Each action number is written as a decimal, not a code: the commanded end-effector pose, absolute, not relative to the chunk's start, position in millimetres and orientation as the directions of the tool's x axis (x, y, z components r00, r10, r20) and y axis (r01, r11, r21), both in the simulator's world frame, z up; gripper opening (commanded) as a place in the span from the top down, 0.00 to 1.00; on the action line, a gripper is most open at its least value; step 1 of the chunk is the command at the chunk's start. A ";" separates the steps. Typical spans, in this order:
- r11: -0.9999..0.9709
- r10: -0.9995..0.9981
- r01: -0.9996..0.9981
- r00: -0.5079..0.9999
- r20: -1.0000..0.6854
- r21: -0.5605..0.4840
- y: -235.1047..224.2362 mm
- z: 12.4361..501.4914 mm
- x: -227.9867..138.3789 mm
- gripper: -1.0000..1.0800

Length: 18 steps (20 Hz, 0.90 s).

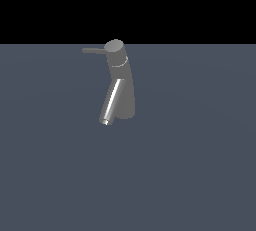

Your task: Turn on the faucet by rotating a designated handle.

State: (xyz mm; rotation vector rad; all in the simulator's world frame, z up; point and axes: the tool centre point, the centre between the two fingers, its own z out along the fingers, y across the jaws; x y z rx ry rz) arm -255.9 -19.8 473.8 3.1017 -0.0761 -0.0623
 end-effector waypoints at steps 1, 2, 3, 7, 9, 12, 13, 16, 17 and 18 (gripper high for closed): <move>-0.998 -0.050 -0.048 0.998 -0.039 0.039 -19.8 473.8 -255.9 1.00; -0.998 -0.049 -0.047 0.998 -0.039 0.039 -19.6 474.0 -255.8 1.00; -0.998 -0.045 -0.044 0.998 -0.037 0.038 -18.7 474.4 -255.4 1.00; -1.000 -0.013 -0.013 1.000 -0.022 0.028 -10.9 478.6 -251.3 1.00; -1.000 0.002 0.002 1.000 -0.015 0.025 -7.5 480.4 -249.6 1.00; -1.000 0.009 0.009 1.000 -0.013 0.023 -6.4 481.0 -249.2 1.00; -1.000 0.007 0.007 1.000 -0.014 0.024 -6.7 480.7 -249.2 1.00; -1.000 -0.001 -0.001 1.000 -0.009 0.023 -5.6 481.7 -248.8 1.00; -1.000 -0.006 -0.006 1.000 -0.005 0.022 -4.6 482.6 -248.4 1.00; -1.000 -0.012 -0.012 1.000 0.001 0.021 -3.3 483.7 -247.8 1.00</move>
